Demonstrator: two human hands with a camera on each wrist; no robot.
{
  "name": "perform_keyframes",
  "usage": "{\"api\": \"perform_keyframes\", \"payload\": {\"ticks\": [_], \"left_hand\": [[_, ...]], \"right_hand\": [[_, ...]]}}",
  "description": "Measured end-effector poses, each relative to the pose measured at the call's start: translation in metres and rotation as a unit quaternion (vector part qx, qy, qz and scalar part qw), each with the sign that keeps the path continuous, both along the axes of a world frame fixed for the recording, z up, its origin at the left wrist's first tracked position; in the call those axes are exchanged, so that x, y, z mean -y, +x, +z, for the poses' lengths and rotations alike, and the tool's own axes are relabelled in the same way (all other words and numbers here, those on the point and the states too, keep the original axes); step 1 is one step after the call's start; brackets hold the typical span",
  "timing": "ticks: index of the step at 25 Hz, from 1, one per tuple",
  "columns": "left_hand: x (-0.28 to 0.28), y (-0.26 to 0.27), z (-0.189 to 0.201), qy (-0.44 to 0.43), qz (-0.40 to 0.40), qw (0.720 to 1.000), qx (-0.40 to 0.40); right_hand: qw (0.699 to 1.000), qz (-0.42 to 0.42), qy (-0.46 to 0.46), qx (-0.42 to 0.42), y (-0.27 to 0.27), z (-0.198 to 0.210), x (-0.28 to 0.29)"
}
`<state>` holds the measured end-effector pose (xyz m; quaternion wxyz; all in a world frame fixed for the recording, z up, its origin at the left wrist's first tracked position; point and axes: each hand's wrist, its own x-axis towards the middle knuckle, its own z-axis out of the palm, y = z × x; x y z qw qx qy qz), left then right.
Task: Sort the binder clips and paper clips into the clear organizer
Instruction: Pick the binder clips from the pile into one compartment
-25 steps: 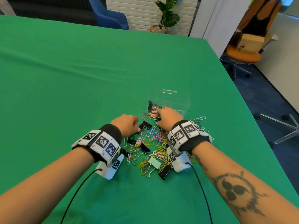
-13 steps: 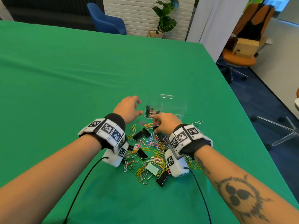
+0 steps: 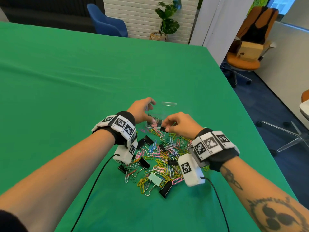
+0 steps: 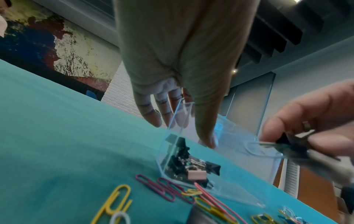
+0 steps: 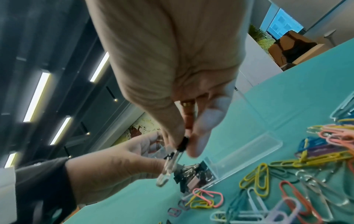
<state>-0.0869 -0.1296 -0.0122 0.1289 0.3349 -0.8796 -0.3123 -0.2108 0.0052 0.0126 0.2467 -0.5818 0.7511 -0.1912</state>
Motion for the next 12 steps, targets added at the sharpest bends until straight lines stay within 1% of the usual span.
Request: {"api": "perform_keyframes", "payload": {"ticks": [2,5,8,11,12], "left_hand": [[-0.001,0.002,-0.002,0.003,-0.001,1.000,-0.009],[-0.002,0.004,-0.004,0.004,-0.009,1.000,-0.018],[-0.002,0.008,-0.002,0.006,-0.026,1.000,-0.011],[-0.002,0.010,0.000,0.018,-0.041,0.999,-0.009],[-0.002,0.011,0.000,0.021,-0.043,0.999,-0.008]], "right_hand": [[1.000,0.018,0.024,0.006,-0.002,0.006,-0.002],[0.995,0.038,0.088,0.029,-0.001,0.006,-0.008],[0.994,0.038,0.094,0.049,0.001,-0.001,-0.014],[0.990,0.038,0.099,0.097,0.001,-0.004,-0.021],[0.990,0.047,0.096,0.096,0.001,-0.003,-0.023]]}}
